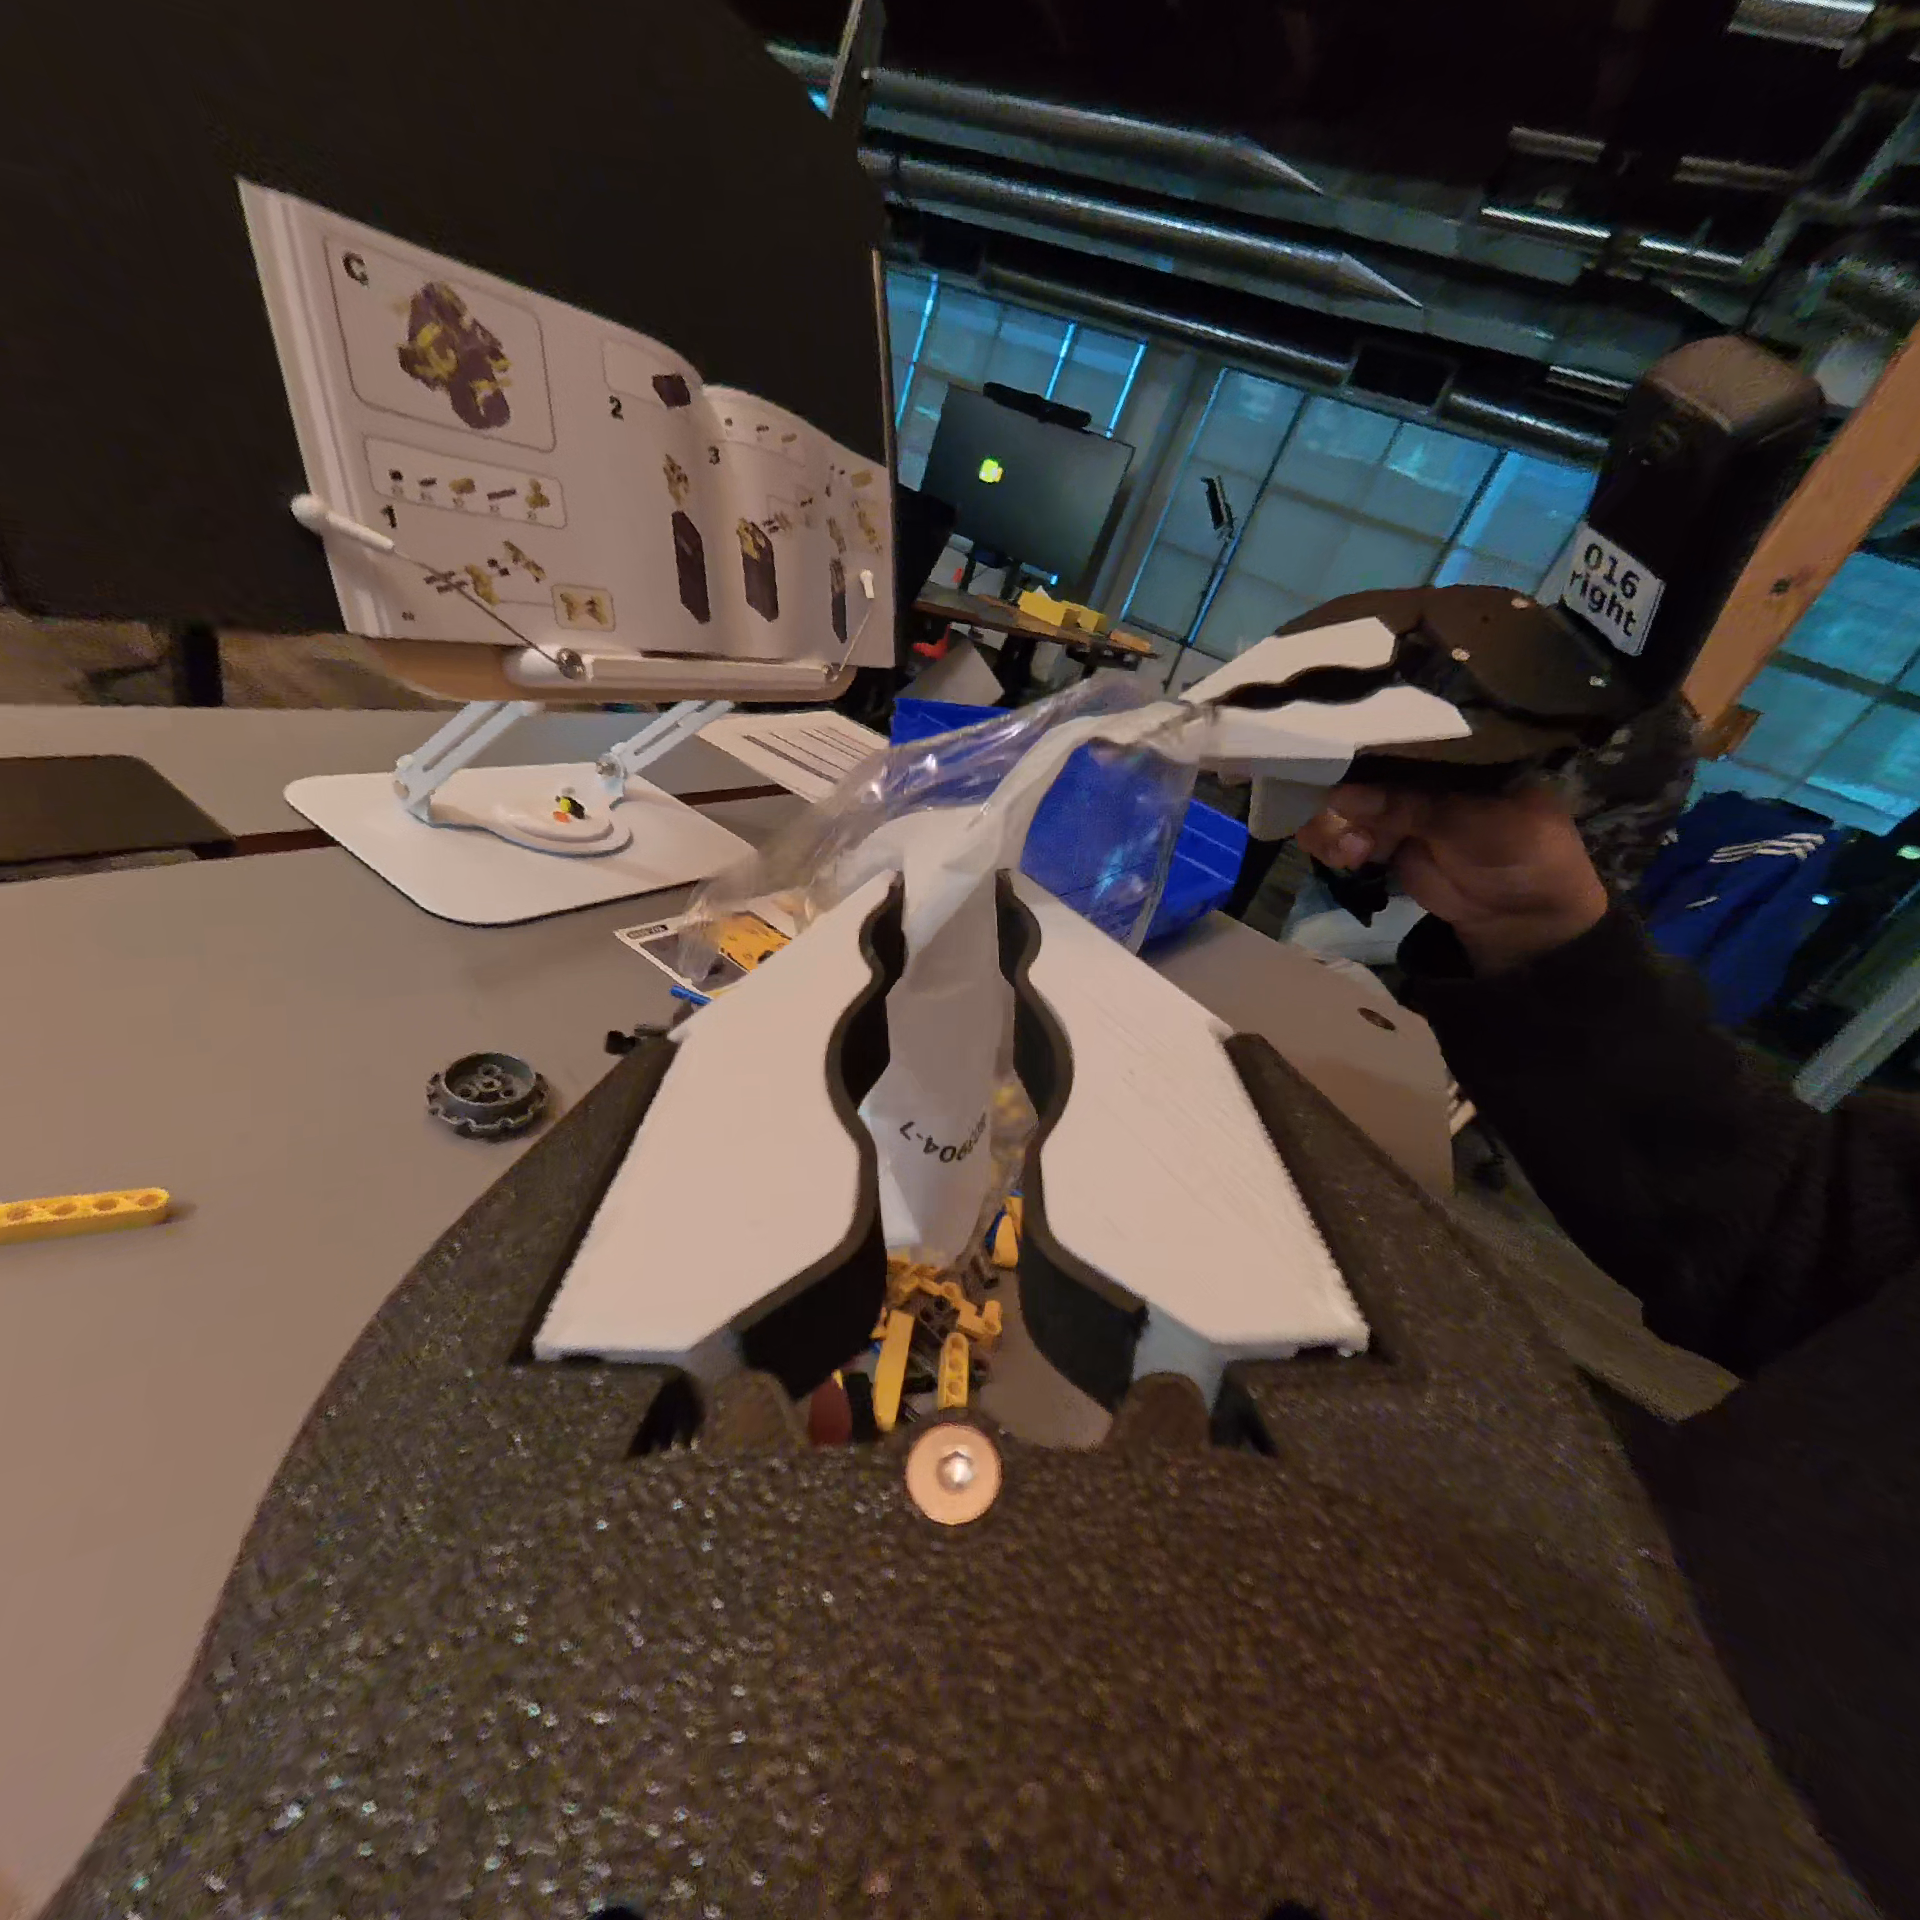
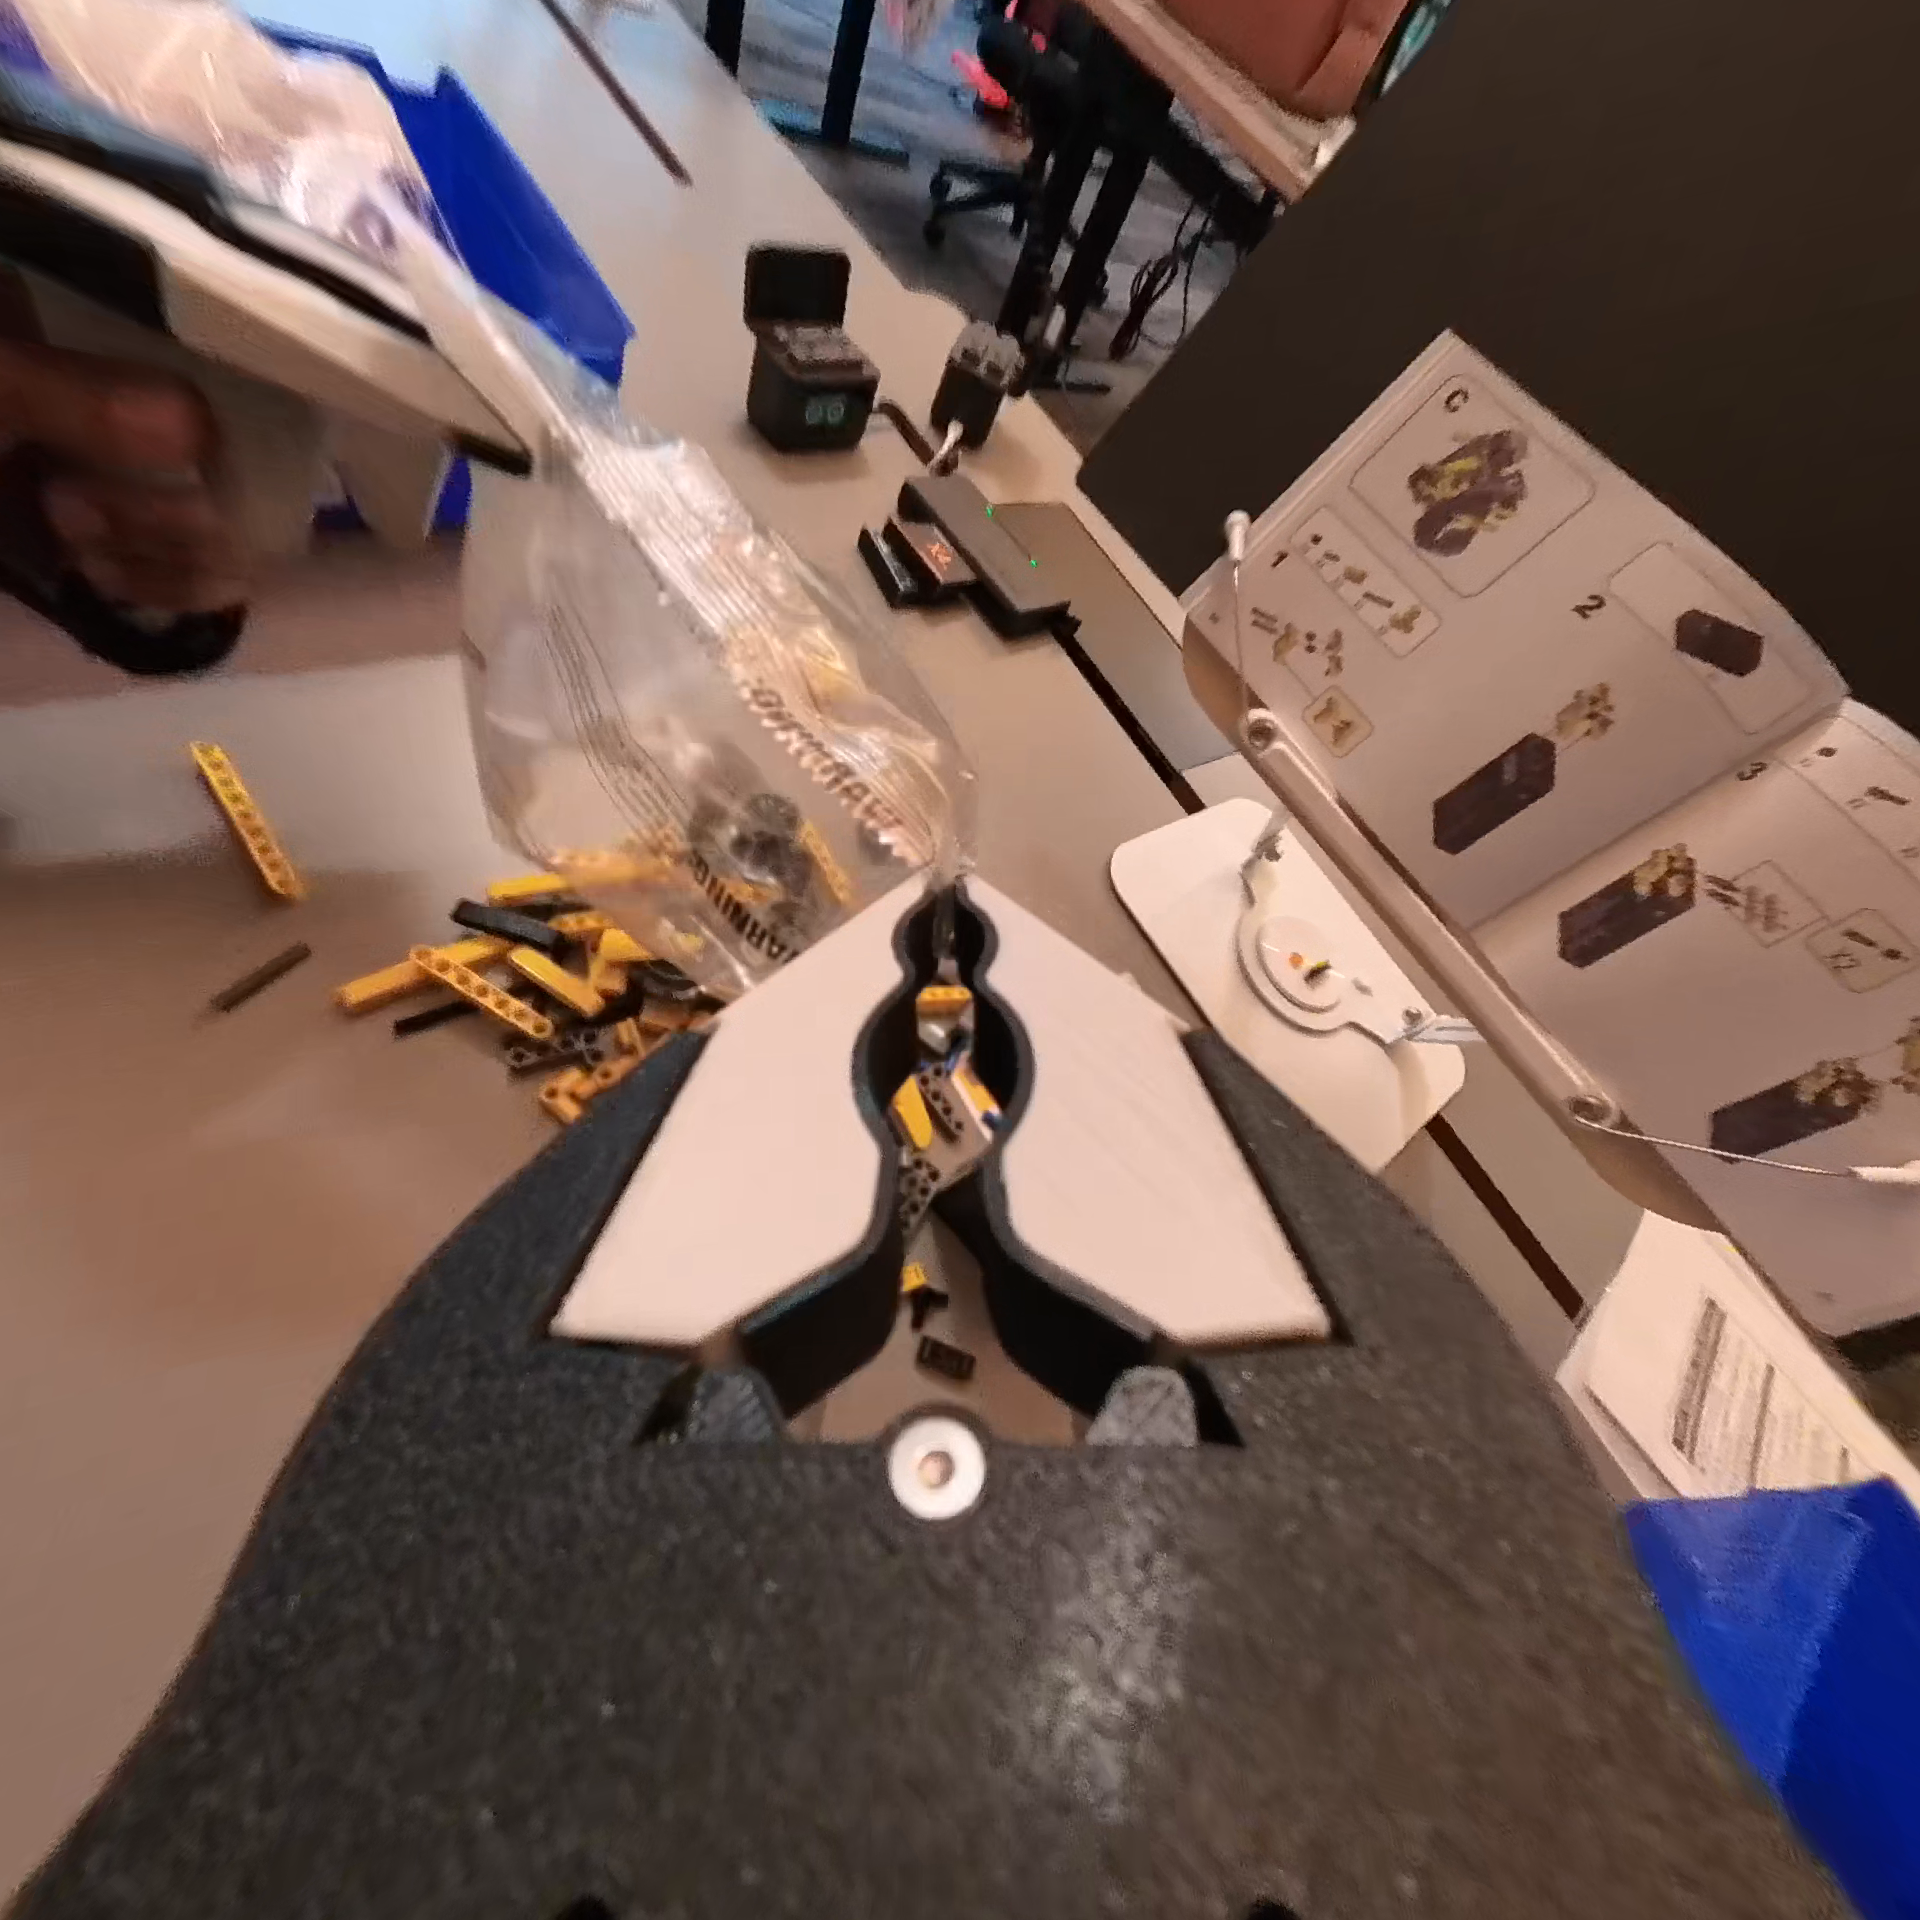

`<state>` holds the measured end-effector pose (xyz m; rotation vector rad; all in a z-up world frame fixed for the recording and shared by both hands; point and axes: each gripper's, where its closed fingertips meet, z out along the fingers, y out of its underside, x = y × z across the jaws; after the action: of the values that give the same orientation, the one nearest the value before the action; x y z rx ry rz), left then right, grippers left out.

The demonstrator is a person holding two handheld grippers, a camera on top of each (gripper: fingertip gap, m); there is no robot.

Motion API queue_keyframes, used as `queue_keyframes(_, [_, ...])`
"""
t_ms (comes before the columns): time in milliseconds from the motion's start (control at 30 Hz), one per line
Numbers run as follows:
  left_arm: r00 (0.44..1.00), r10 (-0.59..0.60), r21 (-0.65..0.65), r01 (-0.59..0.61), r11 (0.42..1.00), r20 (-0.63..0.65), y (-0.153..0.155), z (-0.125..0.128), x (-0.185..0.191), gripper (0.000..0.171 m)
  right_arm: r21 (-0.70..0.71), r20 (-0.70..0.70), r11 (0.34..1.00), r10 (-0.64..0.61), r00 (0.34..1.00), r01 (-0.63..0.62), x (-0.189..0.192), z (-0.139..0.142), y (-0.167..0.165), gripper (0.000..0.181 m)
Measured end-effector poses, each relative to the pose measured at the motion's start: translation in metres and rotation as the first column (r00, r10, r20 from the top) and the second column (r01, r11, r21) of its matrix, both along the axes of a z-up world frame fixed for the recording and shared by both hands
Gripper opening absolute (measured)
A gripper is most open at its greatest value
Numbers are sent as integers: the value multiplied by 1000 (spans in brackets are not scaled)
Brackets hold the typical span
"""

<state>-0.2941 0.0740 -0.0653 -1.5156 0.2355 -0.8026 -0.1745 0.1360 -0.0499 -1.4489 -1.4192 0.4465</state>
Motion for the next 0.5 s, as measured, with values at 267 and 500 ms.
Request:
queue_keyframes(267, [999,-31,-57,29,998,-38,1,-11,4,11,15,-26,1000,-3,1000,3,4,-4,-4,0])
queue_keyframes(500, [995,-81,-69,77,995,-64,-9,-20,15,0,-58,-60,998,12,998,-15,8,-12,-10,0])
